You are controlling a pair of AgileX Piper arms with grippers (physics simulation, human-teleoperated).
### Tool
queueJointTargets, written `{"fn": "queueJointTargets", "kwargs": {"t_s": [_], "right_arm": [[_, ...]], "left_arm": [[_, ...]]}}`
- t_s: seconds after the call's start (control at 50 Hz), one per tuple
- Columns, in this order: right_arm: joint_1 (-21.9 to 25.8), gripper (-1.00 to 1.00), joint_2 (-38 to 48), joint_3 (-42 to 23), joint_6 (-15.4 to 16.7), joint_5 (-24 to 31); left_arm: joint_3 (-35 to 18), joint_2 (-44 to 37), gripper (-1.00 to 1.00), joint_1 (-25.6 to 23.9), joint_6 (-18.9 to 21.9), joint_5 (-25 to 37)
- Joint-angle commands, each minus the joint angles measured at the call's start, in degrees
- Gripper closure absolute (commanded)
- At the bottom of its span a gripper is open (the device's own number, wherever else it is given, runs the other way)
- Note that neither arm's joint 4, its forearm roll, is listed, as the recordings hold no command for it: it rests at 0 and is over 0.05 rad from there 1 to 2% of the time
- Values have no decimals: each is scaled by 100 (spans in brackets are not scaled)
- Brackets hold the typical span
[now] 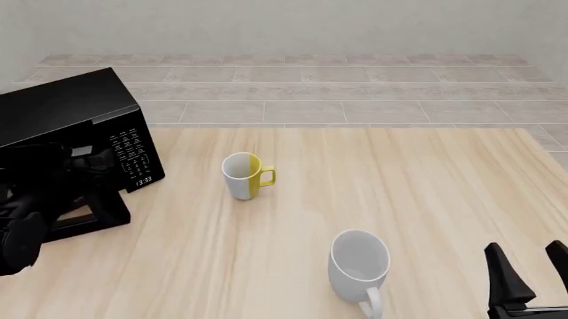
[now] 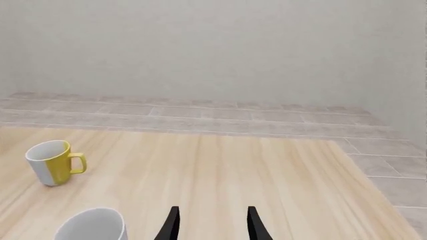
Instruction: Close the microwave.
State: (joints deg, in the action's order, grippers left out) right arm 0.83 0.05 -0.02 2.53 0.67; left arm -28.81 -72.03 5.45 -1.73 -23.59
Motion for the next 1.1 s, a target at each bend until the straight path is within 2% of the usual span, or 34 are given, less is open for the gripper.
{"fn": "queueJointTargets", "kwargs": {"t_s": [0.02,0.32,1.1], "right_arm": [[-7,-100,0,1,-16,4],[9,-100,-1,1,-31,9],[17,-100,1,1,-23,25]], "left_arm": [[-399,-280,-100,-53,108,-8],[-587,-281,-100,-64,48,183],[-892,-893,-100,45,-47,70]]}}
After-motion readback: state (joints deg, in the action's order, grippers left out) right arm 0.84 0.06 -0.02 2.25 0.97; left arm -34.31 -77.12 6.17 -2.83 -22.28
